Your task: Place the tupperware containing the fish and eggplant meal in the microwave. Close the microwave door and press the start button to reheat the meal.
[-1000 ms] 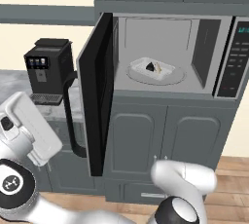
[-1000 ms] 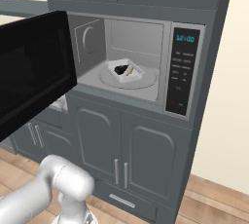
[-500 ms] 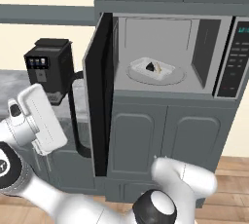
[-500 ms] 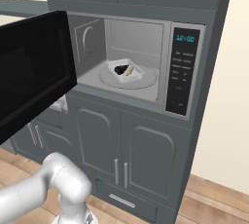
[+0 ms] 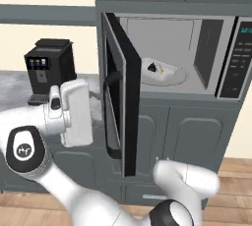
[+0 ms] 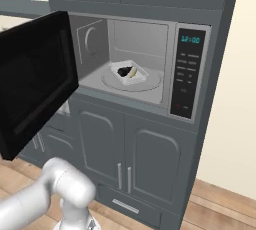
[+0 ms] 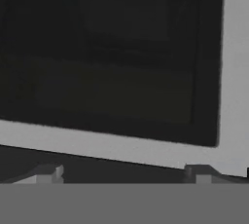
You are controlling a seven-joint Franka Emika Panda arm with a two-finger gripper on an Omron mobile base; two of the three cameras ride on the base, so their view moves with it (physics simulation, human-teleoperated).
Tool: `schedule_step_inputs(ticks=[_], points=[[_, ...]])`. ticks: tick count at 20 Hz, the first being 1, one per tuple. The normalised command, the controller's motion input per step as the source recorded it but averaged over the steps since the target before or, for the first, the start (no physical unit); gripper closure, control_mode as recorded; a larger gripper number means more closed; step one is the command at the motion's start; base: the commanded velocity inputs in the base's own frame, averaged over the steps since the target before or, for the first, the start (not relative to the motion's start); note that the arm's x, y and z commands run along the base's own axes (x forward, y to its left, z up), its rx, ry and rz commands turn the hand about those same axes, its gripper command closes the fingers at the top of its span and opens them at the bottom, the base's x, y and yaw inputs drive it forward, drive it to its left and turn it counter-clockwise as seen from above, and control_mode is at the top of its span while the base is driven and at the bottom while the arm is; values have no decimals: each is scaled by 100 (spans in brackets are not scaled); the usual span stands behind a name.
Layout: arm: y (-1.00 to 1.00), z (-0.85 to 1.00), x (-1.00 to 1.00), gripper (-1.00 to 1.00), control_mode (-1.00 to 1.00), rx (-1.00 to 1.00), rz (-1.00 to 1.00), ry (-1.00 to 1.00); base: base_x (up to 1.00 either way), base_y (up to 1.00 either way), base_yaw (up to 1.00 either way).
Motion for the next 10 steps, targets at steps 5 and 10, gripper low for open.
schedule_step_inputs(ticks=[5, 10], points=[[-100, -2, -7, -100, -100, 23, -2, -23, 0, 0, 0], [-100, -5, 0, -100, -100, 24, 0, -17, 0, 0, 0]])
